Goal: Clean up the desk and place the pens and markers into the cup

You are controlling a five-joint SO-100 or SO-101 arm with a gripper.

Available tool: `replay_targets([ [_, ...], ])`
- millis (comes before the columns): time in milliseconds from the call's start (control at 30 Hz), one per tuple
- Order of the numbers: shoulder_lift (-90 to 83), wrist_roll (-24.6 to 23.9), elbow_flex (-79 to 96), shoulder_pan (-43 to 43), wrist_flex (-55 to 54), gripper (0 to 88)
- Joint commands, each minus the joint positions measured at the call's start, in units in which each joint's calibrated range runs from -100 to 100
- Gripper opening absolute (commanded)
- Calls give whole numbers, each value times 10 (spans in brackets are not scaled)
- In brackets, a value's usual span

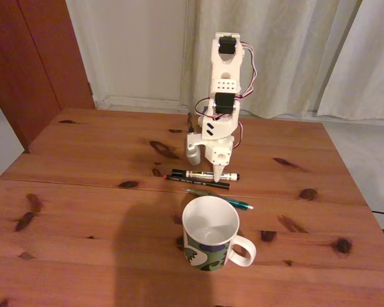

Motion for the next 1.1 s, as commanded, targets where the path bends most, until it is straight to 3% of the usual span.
replay_targets([
  [0,3,3,-26,-4,-7,130],
  [500,4,15,-16,-1,-6,130],
  [700,4,15,-16,-3,-5,2],
  [1067,-3,10,-22,-4,0,10],
])
